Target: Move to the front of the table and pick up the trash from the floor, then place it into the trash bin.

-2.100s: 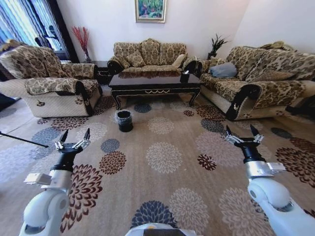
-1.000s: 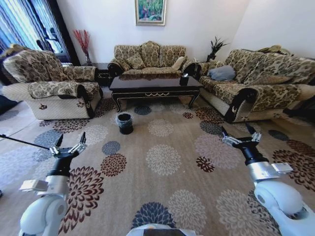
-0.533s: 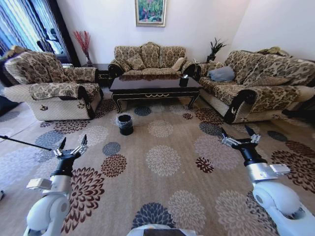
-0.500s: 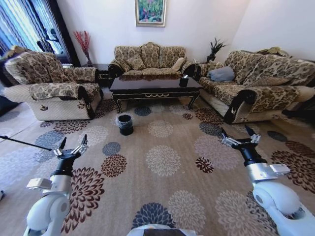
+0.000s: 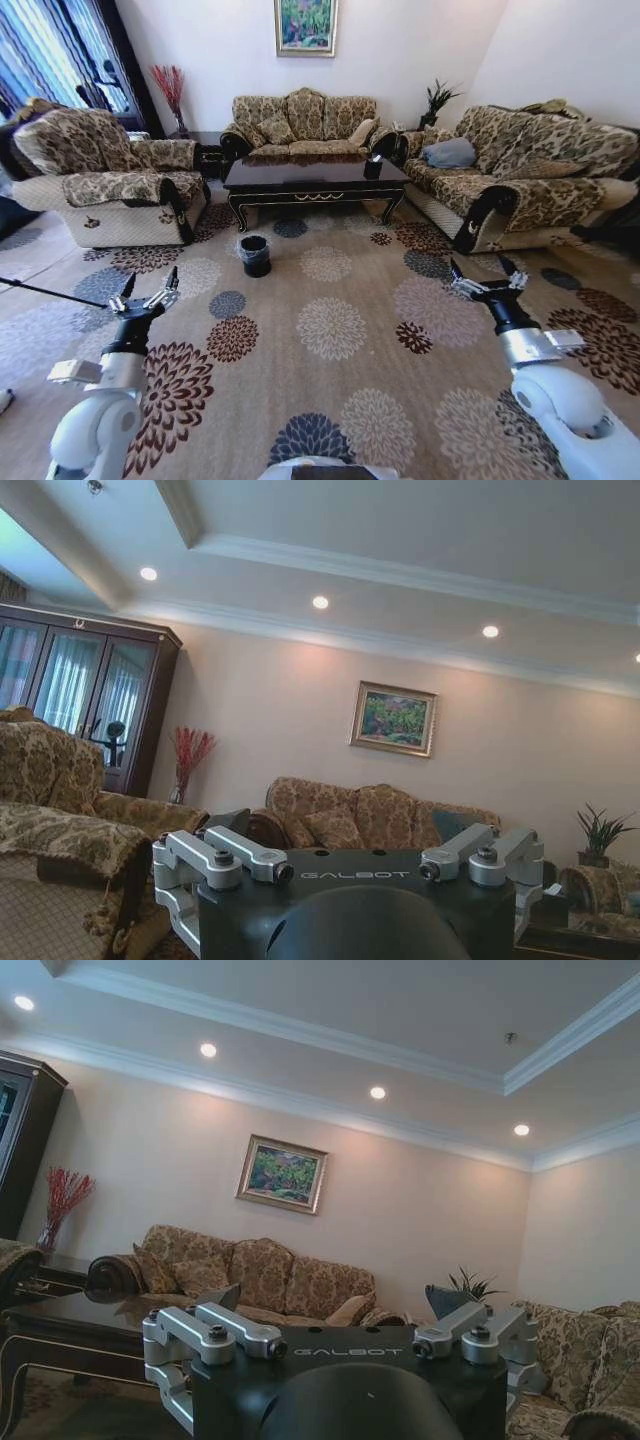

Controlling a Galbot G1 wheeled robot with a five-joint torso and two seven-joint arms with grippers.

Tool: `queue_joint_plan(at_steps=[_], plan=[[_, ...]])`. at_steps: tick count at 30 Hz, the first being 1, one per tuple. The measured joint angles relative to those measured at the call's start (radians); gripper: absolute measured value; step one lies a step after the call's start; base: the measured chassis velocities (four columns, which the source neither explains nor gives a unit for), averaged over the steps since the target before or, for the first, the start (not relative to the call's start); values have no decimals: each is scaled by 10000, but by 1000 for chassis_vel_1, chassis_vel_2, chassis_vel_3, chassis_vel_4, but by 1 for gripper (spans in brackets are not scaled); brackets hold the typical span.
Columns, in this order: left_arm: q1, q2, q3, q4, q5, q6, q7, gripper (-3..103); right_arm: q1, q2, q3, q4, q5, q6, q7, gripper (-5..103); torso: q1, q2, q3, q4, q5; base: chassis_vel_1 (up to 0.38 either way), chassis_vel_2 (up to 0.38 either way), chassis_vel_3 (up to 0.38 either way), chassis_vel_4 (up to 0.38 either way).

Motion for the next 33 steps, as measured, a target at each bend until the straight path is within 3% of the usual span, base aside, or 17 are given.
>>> queue_joint_plan(at_steps=[33], plan=[[272,-320,-22,-205,468,-211,94,100,-81,346,-155,-40,-301,313,-304,100,701,1615,915,1,0,0,0,0,0]])
